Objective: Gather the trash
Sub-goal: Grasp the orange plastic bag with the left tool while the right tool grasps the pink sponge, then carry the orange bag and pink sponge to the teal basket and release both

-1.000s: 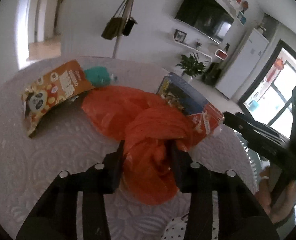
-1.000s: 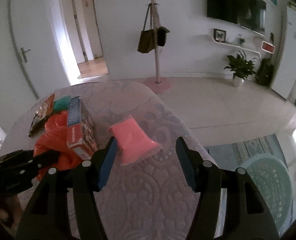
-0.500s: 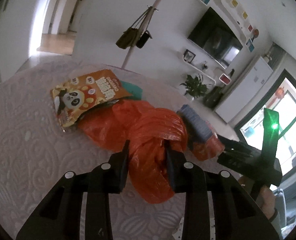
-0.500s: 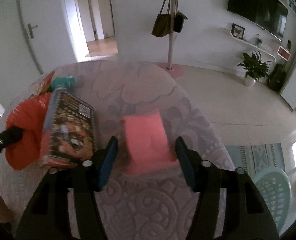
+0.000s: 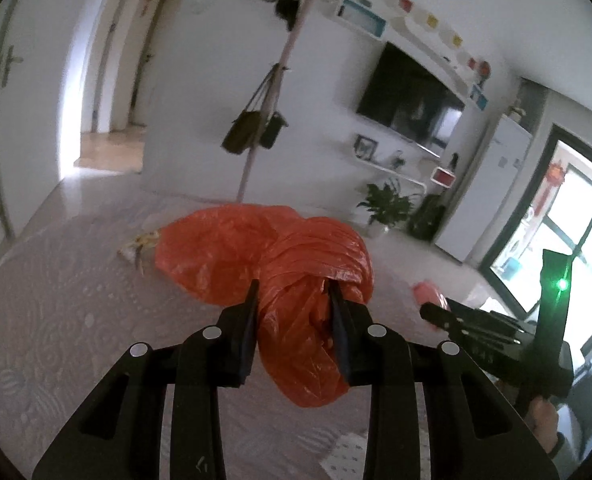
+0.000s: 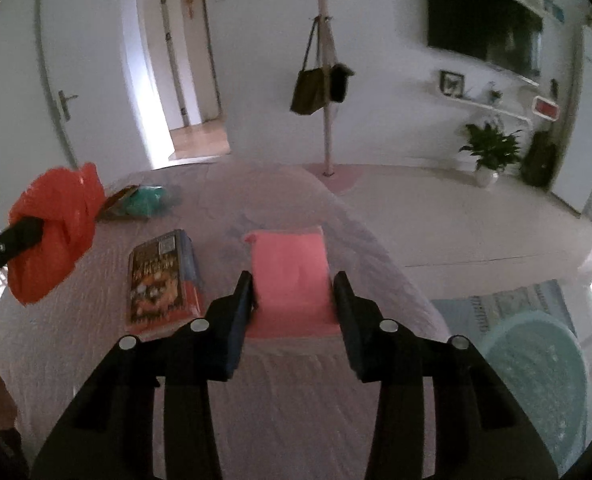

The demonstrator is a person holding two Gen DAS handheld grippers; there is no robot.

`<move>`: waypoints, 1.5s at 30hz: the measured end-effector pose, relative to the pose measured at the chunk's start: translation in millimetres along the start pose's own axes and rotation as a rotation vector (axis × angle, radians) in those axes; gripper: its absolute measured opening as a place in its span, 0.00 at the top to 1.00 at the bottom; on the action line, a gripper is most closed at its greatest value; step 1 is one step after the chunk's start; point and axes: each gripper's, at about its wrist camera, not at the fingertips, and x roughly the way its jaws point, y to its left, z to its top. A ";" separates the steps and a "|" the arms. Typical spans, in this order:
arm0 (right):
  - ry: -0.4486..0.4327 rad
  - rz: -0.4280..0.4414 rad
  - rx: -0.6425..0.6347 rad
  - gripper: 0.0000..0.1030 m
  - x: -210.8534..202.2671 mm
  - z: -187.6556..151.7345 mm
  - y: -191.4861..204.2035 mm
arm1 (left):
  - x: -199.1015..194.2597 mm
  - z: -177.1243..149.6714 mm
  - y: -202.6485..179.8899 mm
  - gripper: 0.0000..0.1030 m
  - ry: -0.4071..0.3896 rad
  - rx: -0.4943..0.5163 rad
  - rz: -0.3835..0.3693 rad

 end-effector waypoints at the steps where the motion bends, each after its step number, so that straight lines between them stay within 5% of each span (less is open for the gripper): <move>1: -0.012 -0.014 -0.002 0.63 -10.6 -3.5 -1.4 | -4.9 -0.6 -7.0 0.71 0.002 0.009 -0.015; 11: -0.132 -0.121 0.055 0.63 -113.8 -20.0 -48.1 | -30.5 0.8 -98.7 0.71 -0.014 0.148 -0.139; 20: -0.169 -0.265 0.161 0.63 -177.1 -39.7 -113.0 | -11.1 -13.7 -188.6 0.71 0.055 0.233 -0.268; 34: 0.028 -0.312 0.462 0.63 -126.6 -103.0 -225.3 | 92.8 -65.4 -276.3 0.70 0.306 0.343 -0.342; 42: 0.128 -0.313 0.501 0.62 -95.7 -125.9 -239.9 | 132.1 -86.3 -284.3 0.65 0.367 0.356 -0.331; 45: 0.142 -0.310 0.528 0.45 -90.4 -130.5 -241.3 | 134.7 -88.3 -289.5 0.49 0.356 0.379 -0.330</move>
